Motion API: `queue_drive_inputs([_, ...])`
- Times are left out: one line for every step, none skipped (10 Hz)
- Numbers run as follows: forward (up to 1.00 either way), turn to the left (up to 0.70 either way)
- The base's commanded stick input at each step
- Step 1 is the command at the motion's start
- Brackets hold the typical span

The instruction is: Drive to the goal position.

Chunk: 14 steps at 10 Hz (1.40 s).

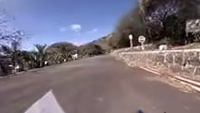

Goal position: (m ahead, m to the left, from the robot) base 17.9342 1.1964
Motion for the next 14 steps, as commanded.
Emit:
queue_drive_inputs([0.50,-0.45])
queue_drive_inputs([0.50,-0.31])
queue_drive_inputs([0.50,-0.17])
queue_drive_inputs([0.50,-0.03])
queue_drive_inputs([0.50,0.00])
queue_drive_inputs([0.50,0.00])
queue_drive_inputs([0.50,0.00])
queue_drive_inputs([0.50,0.00])
queue_drive_inputs([0.50,0.00])
queue_drive_inputs([0.50,0.00])
queue_drive_inputs([0.50,0.00])
queue_drive_inputs([0.50,0.00])
queue_drive_inputs([0.50,0.00])
queue_drive_inputs([0.50,0.00])
